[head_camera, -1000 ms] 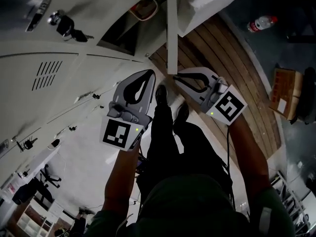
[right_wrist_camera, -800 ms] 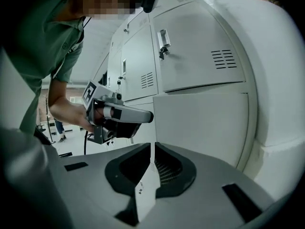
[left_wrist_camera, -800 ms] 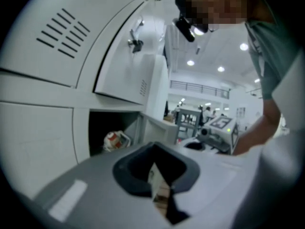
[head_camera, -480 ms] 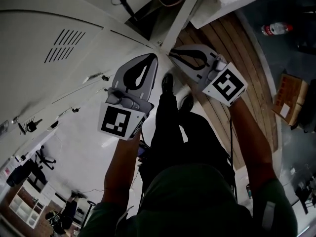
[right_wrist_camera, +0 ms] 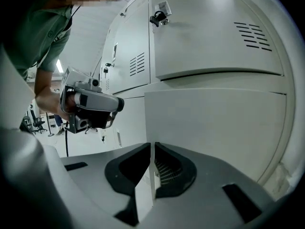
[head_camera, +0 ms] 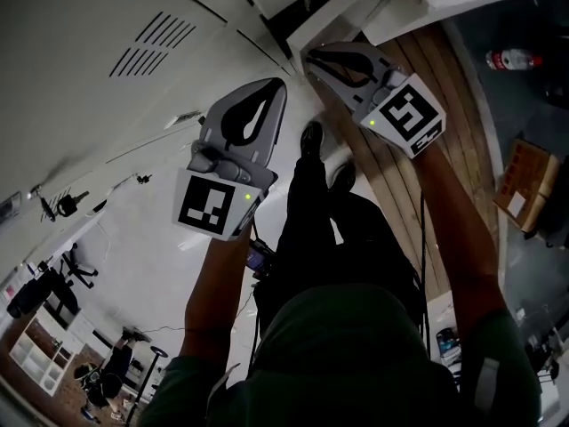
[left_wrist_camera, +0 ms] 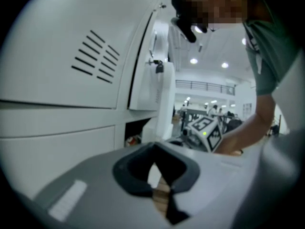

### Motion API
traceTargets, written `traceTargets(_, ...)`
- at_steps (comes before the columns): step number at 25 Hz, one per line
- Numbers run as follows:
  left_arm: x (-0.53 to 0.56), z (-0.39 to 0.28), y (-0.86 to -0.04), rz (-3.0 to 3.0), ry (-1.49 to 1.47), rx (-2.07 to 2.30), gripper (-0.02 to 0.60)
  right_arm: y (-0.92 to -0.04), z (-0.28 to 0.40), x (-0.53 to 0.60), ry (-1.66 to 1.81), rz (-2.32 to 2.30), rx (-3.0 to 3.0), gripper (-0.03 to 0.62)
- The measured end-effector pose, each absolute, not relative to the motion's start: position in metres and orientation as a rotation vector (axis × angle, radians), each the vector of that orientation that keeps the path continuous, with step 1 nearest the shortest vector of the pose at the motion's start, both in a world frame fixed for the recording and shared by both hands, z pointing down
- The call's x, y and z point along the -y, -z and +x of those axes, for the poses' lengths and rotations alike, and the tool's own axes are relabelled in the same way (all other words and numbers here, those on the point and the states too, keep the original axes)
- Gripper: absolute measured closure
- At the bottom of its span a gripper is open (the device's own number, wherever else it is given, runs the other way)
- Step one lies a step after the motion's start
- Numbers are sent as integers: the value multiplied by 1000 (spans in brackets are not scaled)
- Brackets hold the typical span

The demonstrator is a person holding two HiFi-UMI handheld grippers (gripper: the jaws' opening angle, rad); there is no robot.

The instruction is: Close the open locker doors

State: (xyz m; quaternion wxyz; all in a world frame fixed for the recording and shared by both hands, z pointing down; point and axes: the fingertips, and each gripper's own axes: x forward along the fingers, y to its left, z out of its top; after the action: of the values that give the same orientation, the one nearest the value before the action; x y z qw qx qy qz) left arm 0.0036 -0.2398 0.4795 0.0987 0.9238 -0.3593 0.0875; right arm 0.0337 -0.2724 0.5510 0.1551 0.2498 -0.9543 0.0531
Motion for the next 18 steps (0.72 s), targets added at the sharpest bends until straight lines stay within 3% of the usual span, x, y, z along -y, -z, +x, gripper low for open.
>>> traceTargets(18,243,-12,-444,2760,-240,1102,577,-549,13,327,-167,827,2632,566)
